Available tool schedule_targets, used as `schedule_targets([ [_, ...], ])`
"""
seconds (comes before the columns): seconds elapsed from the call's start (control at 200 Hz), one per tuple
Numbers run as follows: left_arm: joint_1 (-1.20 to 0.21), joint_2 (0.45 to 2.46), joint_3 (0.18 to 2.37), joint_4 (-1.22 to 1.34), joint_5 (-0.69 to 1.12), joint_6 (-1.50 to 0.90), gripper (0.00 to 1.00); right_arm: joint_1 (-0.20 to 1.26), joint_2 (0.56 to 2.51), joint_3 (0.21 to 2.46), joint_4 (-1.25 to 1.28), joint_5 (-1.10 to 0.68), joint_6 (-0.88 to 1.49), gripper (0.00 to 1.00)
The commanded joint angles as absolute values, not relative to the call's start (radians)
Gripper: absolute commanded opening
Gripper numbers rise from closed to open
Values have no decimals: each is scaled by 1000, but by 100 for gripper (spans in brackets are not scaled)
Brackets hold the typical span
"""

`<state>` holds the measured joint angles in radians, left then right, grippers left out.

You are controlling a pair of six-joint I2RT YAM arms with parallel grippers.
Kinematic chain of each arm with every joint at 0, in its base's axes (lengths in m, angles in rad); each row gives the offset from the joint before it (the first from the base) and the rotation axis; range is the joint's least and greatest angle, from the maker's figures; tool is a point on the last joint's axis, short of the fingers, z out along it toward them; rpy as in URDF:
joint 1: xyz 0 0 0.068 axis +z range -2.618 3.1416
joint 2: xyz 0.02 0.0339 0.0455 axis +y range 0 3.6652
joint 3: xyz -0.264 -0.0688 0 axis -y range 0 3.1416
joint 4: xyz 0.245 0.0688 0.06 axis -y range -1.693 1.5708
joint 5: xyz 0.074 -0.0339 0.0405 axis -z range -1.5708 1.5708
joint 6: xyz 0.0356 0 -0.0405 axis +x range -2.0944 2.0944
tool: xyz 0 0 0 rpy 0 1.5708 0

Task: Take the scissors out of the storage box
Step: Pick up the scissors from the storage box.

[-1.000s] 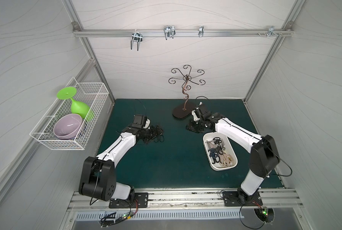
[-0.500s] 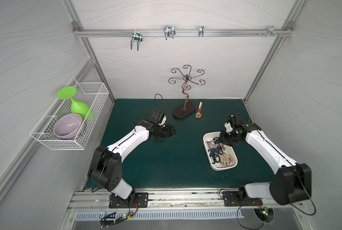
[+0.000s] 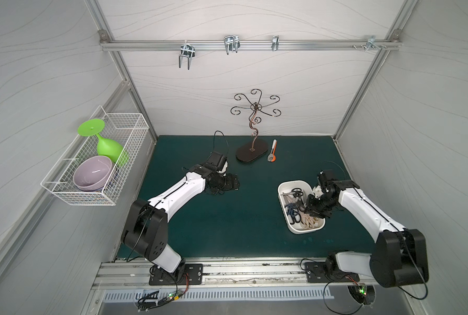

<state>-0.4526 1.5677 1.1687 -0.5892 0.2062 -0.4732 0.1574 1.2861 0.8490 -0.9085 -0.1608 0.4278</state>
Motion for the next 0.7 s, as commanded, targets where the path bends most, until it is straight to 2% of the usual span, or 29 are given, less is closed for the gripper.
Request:
schedule_targets([
  [0.0, -452, 1555, 1173, -603, 172, -457, 92, 158, 1316, 853, -855, -127, 443, 30],
  [0.695, -452, 1532, 1152, -597, 153, -469, 92, 157, 1441, 842, -735, -97, 445, 27],
])
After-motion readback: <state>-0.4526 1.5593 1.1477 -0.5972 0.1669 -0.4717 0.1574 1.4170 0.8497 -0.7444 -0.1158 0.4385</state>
